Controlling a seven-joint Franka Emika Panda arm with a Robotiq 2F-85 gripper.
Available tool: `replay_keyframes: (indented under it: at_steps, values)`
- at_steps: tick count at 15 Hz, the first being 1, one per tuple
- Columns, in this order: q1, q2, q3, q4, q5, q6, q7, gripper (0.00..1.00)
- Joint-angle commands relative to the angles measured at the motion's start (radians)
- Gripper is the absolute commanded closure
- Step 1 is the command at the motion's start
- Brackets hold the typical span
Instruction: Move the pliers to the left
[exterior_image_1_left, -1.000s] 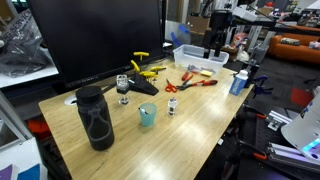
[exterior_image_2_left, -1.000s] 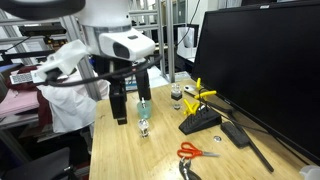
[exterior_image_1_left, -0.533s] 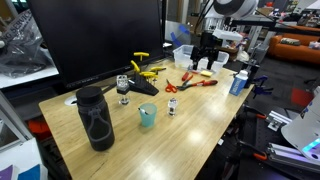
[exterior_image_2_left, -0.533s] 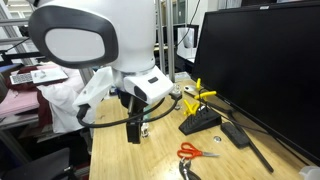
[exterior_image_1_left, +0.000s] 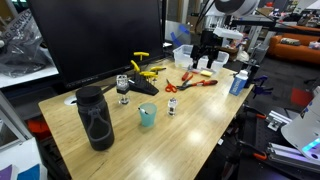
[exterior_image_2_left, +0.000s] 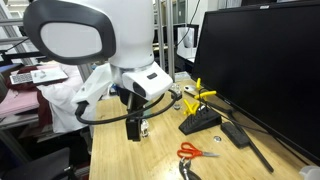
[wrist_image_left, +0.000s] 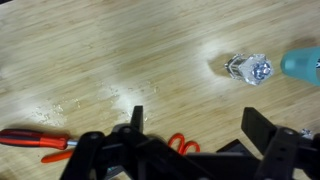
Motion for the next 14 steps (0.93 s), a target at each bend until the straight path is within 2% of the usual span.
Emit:
replay_keyframes:
  at_steps: [1,3,8,11,12,13,14]
  values:
    - [-0.018,0.032,0.009,0.009,0.020,0.040,0.054,0.00]
    - [-0.019,0.075,0.005,0.022,0.080,0.088,0.098,0.00]
    - [-0.029,0.211,-0.002,0.064,0.320,0.239,0.139,0.00]
    - [-0.058,0.324,-0.011,0.103,0.406,0.366,0.165,0.00]
    - [-0.068,0.353,-0.014,0.117,0.411,0.371,0.168,0.00]
    - [-0.062,0.305,-0.014,0.076,0.369,0.354,0.147,0.00]
    - [-0.071,0.338,-0.016,0.093,0.378,0.362,0.148,0.00]
